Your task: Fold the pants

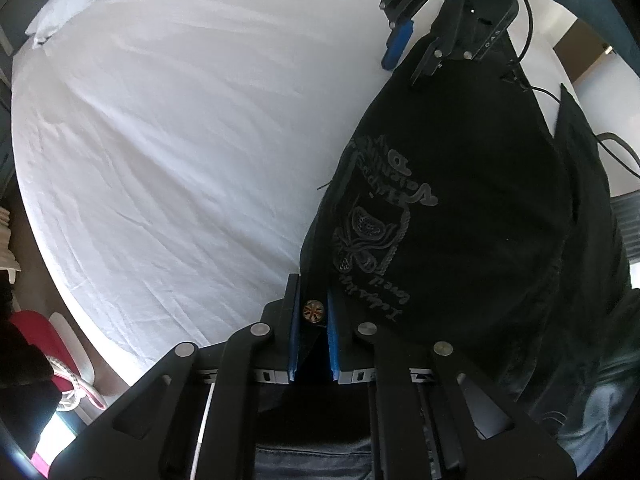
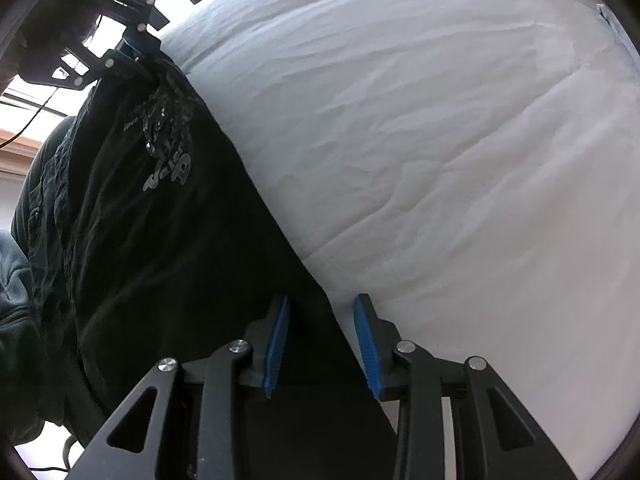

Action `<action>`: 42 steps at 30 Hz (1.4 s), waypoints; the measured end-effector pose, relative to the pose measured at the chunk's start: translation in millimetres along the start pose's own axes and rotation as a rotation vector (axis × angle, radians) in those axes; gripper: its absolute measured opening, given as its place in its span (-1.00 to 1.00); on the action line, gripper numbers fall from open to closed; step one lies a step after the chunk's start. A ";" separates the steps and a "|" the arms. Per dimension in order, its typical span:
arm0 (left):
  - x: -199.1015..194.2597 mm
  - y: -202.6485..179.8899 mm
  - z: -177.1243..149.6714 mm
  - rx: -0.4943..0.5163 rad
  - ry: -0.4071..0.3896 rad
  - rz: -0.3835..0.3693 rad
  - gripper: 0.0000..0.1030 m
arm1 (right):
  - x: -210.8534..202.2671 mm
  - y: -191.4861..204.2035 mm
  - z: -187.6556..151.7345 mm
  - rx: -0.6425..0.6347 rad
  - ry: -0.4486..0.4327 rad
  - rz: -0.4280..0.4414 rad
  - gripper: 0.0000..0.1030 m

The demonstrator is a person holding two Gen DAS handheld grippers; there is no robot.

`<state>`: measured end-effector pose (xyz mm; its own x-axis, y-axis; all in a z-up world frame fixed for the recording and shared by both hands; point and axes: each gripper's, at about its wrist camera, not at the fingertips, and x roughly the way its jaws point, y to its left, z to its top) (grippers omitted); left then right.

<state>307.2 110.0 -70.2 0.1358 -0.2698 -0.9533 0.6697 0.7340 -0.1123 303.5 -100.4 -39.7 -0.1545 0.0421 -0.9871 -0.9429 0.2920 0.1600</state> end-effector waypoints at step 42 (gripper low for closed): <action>-85.2 -230.9 -61.5 0.057 -0.193 0.281 -0.81 | -14.9 165.5 -171.9 1.027 -0.784 0.179 -0.87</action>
<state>96.2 1.8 19.7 0.4528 -0.1785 -0.8735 0.6252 0.7621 0.1684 99.0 -217.0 2.4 0.2871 0.5976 -0.7486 -0.2188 0.8018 0.5561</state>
